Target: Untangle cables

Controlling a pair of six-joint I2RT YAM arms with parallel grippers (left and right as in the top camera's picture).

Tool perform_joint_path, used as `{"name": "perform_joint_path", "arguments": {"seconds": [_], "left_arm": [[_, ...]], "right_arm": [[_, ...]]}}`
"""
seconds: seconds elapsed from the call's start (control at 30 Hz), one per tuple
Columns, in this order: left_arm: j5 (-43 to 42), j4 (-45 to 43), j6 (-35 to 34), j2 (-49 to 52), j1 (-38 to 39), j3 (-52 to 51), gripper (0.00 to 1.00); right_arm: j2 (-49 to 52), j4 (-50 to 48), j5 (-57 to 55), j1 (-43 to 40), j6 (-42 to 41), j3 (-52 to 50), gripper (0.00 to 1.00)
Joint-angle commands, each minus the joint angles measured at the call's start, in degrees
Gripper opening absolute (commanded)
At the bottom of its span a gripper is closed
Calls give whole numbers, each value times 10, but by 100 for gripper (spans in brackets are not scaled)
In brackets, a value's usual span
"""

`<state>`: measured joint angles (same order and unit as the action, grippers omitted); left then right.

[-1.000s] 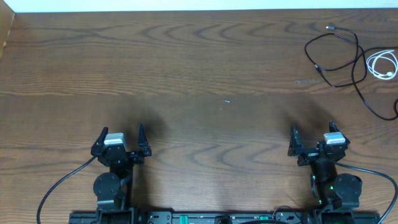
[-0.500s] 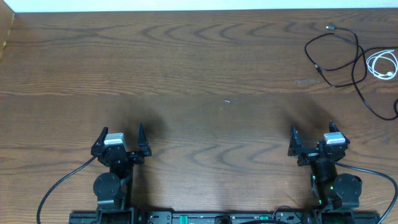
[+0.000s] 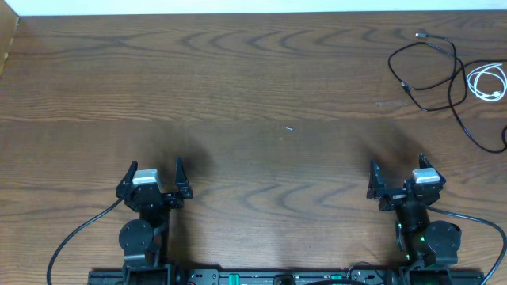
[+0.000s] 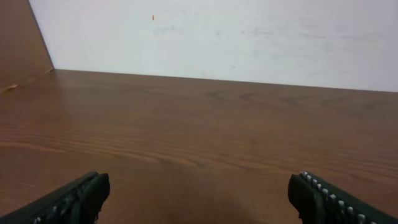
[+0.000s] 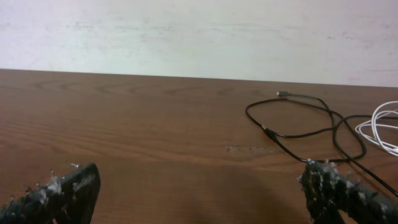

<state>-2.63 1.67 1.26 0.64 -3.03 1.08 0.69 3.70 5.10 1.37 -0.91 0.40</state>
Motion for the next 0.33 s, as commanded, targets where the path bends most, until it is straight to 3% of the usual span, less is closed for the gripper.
{"name": "perform_joint_path", "arguments": {"seconds": [0.0, 0.3], "left_arm": [[18, 24, -5, 0, -3, -9, 97], [18, 24, -5, 0, -3, -9, 97]], "right_arm": [[-2, 2, -3, 3, -8, -1, 99], [-3, 2, -3, 3, -8, -1, 99]]}}
